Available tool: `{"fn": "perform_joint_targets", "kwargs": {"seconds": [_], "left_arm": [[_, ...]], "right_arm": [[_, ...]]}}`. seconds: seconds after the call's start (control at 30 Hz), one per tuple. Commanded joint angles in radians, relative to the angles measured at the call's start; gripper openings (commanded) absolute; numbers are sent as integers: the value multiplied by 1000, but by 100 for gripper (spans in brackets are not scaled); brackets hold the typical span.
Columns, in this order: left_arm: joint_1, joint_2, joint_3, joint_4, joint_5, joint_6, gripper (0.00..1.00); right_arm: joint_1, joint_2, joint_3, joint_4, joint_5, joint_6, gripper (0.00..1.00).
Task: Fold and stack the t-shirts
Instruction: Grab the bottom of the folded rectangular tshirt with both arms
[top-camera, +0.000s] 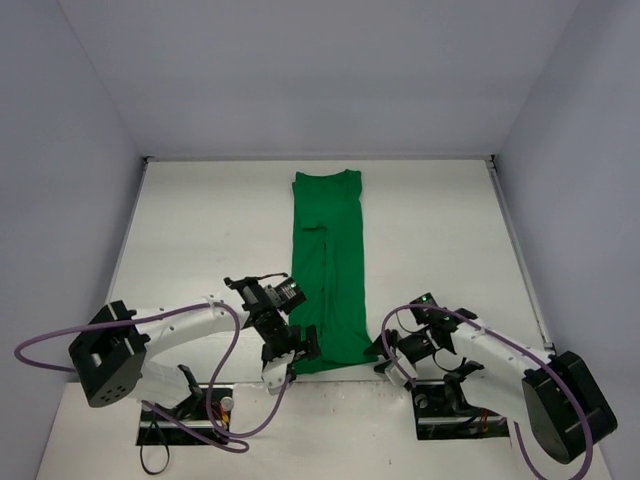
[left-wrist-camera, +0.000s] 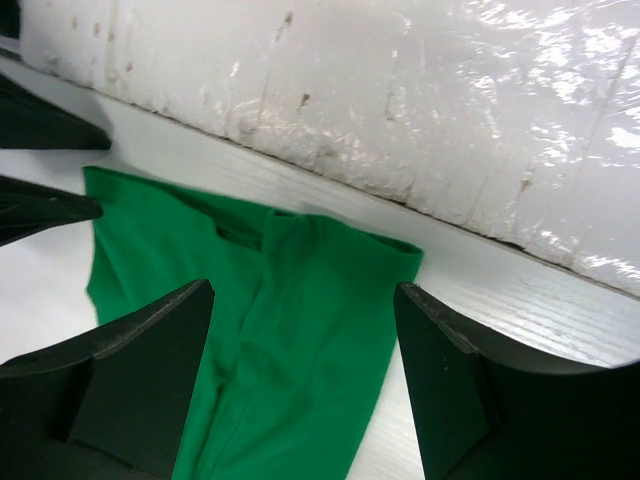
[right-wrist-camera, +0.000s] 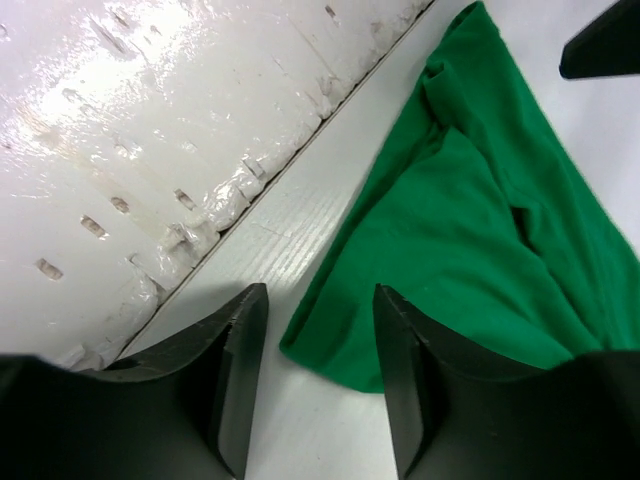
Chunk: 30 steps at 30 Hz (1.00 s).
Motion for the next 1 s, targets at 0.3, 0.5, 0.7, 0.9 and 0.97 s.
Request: {"fn": "perform_joint_targets", "kwargs": {"seconds": [0.3, 0.5, 0.7, 0.9, 0.97], "left_arm": [[-37, 110, 80, -253, -1, 116, 58], [-42, 219, 173, -255, 13, 2, 55], [-45, 344, 262, -260, 8, -78, 54], [-64, 392, 312, -311, -38, -81, 53], [-64, 380, 307, -321, -57, -39, 55]], "right_arm": [[-29, 227, 15, -36, 112, -694, 37], [-42, 286, 47, -34, 104, -683, 44], [-64, 310, 67, -38, 130, -705, 45], [-75, 193, 21, -42, 181, -705, 47], [-83, 135, 2, -42, 200, -705, 47]]}}
